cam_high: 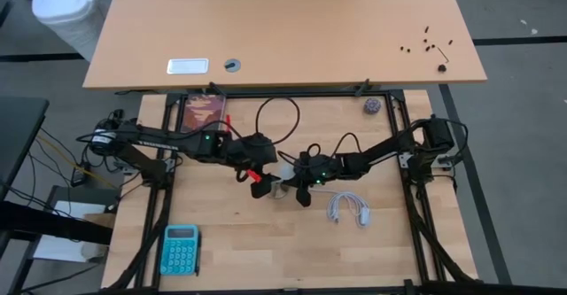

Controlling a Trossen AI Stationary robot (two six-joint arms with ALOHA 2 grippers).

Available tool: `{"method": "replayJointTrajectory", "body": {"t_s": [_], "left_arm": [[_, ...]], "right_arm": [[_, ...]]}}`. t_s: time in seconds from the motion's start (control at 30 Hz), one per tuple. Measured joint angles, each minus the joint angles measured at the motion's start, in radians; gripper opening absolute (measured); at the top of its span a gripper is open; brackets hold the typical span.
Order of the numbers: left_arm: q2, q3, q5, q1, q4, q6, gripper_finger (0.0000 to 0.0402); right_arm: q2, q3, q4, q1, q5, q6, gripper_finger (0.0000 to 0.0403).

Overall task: Screw lightbulb
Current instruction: Insert the lightbulb into the desk lamp

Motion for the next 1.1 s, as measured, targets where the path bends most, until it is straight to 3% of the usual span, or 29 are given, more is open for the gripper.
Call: {"method": "replayJointTrajectory", "body": {"t_s": [0.33, 0.47, 0.6, 0.8, 0.97, 1.1], "left_arm": [[-0.002, 0.000, 0.092, 0.006, -0.139, -0.010, 0.0284], [-0.009, -0.001, 0.094, 0.024, -0.200, -0.081, 0.0284], [-0.019, 0.002, 0.096, 0.076, -0.121, -0.158, 0.0284], [0.062, 0.000, 0.154, 0.129, 0.044, -0.204, 0.0284], [0.159, 0.000, 0.148, 0.139, 0.230, -0.239, 0.0284], [0.234, 0.000, 0.137, 0.153, 0.322, -0.252, 0.0284]], "right_arm": [[0.000, 0.085, -0.133, -0.006, -0.025, -0.072, 0.0010], [-0.038, 0.091, -0.285, -0.023, -0.065, 0.063, 0.0017], [-0.152, 0.091, -0.397, -0.035, -0.088, 0.132, 0.0023], [-0.443, 0.094, -0.730, -0.033, 0.131, 0.248, 0.0021], [-0.597, 0.091, -1.107, -0.033, 0.233, 0.413, 0.0023], [-0.651, 0.033, -1.153, -0.056, 0.267, 0.469, 0.0032]]}}
